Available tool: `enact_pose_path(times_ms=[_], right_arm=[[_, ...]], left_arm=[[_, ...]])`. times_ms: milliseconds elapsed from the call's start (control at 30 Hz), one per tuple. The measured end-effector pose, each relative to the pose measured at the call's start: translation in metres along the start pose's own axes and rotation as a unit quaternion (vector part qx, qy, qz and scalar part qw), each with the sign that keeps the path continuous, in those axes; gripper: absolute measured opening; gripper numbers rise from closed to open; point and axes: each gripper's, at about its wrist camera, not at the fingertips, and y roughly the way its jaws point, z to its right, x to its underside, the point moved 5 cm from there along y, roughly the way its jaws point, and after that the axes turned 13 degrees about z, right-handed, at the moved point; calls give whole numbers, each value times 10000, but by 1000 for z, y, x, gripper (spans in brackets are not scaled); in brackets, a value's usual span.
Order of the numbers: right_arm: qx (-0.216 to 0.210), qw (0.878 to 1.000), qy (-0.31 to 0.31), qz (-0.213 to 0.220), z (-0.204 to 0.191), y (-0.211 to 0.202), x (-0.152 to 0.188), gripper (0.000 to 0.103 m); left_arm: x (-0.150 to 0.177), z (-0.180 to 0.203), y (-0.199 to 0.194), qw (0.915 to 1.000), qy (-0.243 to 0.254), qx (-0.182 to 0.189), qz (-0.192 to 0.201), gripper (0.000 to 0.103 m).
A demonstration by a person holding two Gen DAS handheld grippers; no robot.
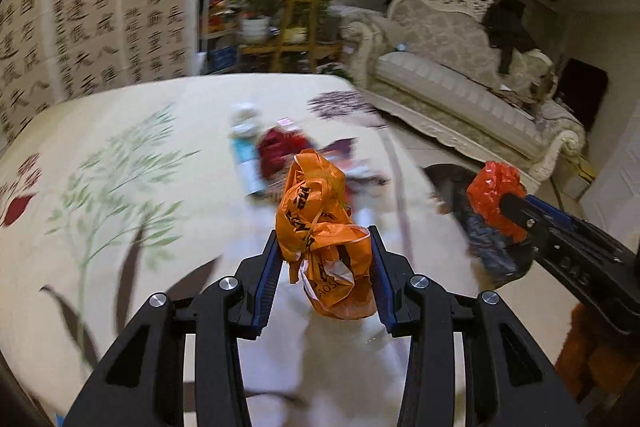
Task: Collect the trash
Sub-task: 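Carry both bags over the black trash bin with both tools, then open both tools to drop the bags into the bin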
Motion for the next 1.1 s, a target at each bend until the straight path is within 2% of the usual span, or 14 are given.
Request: enact_pose_path(times_ms=[167, 300, 500, 1100], right_arm=[[547, 9984, 104, 50, 49, 14, 0, 34], [740, 9969, 251, -22, 77, 25, 5, 34], [882, 9953, 387, -23, 105, 36, 3, 34], [1125, 9910, 704, -147, 154, 72, 1, 34]], left_arm=[[-13, 42, 26, 9994, 241, 262, 46, 42], [-16, 69, 45, 9985, 381, 392, -5, 42], [-17, 107, 74, 9965, 646, 525, -90, 42], [-12, 166, 129, 9905, 1165, 629, -376, 42]])
